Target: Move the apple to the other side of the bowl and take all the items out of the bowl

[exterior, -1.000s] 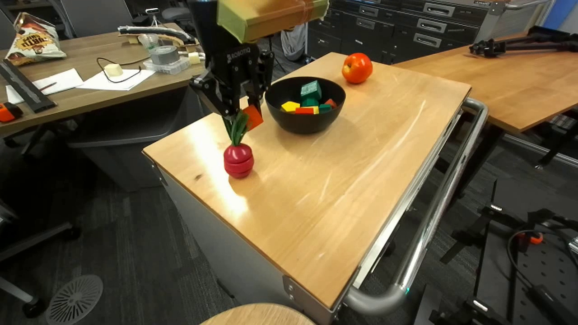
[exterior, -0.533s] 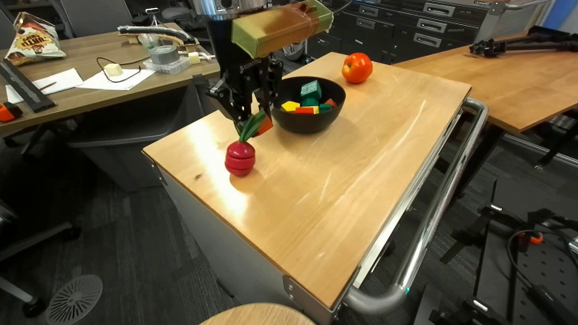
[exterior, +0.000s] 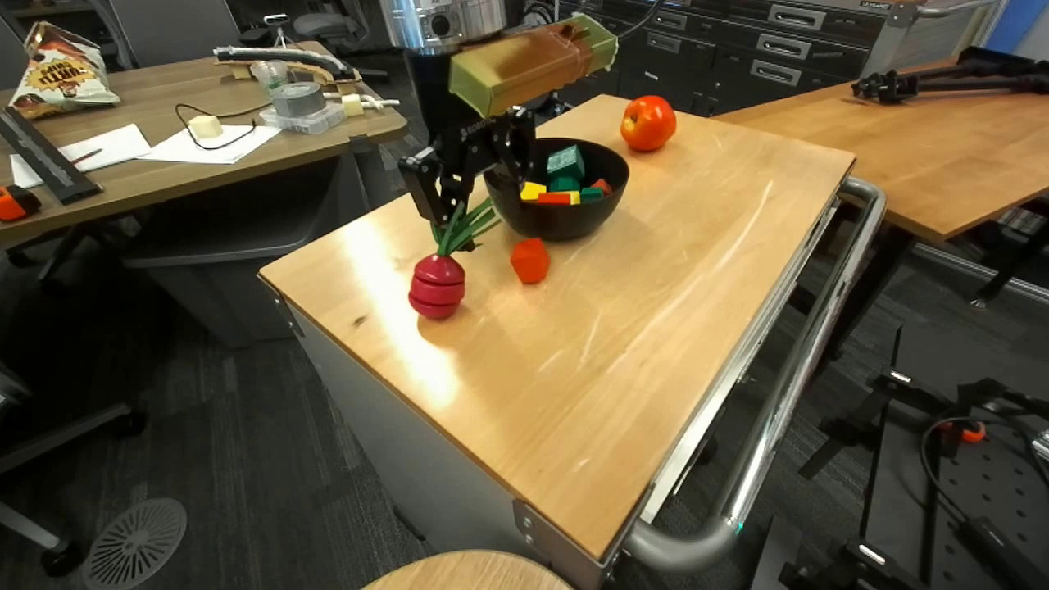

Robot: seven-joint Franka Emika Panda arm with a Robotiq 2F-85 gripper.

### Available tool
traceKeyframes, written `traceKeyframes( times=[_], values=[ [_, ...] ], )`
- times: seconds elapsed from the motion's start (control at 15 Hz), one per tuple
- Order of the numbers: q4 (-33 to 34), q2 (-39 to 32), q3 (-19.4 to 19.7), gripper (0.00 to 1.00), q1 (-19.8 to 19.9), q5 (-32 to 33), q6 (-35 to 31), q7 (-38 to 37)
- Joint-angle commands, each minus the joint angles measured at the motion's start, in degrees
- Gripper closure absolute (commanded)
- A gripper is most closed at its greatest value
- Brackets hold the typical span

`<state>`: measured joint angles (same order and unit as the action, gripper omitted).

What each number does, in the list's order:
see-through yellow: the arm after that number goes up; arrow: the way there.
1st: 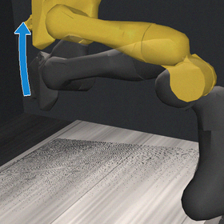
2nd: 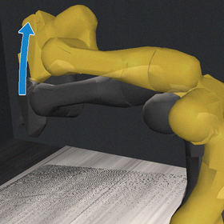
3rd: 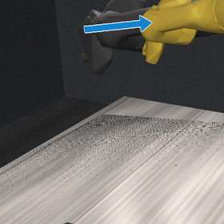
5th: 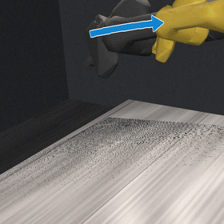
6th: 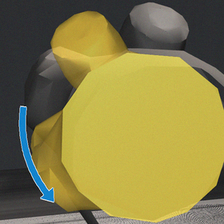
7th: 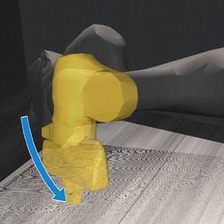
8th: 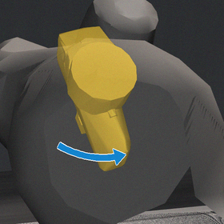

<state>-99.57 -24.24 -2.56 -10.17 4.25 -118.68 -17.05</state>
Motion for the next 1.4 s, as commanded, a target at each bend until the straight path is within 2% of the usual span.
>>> traceKeyframes(
  times=[0.0,0.27,0.53,0.73,0.8,1.07,1.33],
  values=[
    [-0.23,0.63,0.13,0.0,0.62,-0.16,-1.19,0.82],
    [0.32,2.16,0.91,0.0,0.93,0.95,-4.72,0.63],
    [2.12,5.55,2.34,0.0,2.91,-0.52,-7.56,-0.08],
    [2.96,7.21,4.23,0.0,5.38,-0.73,-4.72,-0.87],
    [3.06,5.77,3.33,0.0,4.41,0.0,-6.02,-0.25],
    [2.92,5.55,3.48,0.0,5.01,-0.05,-5.83,-0.03],
    [0.75,4.59,4.72,0.0,4.79,1.31,-7.51,-3.29]
  ],
)
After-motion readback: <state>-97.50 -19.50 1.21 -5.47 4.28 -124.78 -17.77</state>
